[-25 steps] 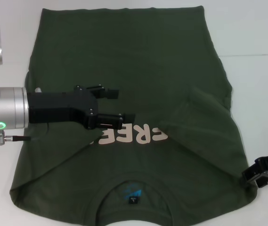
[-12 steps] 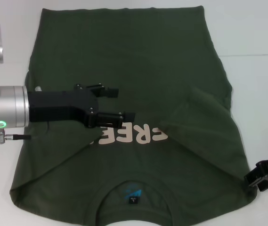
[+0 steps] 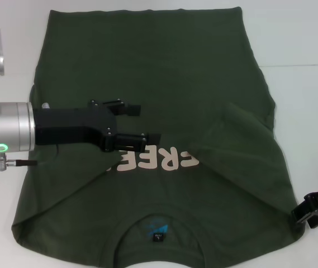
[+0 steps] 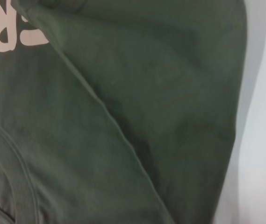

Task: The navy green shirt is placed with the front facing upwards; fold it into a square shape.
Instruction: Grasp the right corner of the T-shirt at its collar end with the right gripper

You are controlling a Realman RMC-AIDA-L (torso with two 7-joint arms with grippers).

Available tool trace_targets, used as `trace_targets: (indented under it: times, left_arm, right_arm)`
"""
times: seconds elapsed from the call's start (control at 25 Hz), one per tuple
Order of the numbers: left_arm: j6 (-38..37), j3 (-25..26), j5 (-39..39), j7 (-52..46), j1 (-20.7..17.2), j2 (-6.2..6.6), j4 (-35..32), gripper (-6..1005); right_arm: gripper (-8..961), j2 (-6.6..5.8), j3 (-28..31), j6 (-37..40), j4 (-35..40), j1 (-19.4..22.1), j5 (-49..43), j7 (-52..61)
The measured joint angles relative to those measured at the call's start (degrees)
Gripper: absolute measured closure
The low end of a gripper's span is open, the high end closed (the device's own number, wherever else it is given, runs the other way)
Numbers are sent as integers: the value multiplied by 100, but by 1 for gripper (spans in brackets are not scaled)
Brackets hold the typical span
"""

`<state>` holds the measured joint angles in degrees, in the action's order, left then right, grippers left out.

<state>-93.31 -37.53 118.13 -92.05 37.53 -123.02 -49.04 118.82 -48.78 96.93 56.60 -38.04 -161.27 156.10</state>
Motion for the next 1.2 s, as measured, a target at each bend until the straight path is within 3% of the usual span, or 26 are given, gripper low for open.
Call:
trace_targets:
  times: [0.52,0.88,1.08,1.2]
  left_arm:
    - [-3,30,-1,53,-28,-19,16,50]
    - [3,55,-63,68,-57,-21,17,49]
    - [7,53,-68,73,-62,-16,17,49]
    - [7,54,-70,51,-62,-12,17,49]
  right_arm:
    - [456,25,0,-65,-29,-26,11,-14]
    - [674,52,-58,-65,53,-48,-48,-29]
    - [907,53,-70,-72,43,-49,-51,-44]
    - [920,53,-68,-75,60,-8,-36,-101]
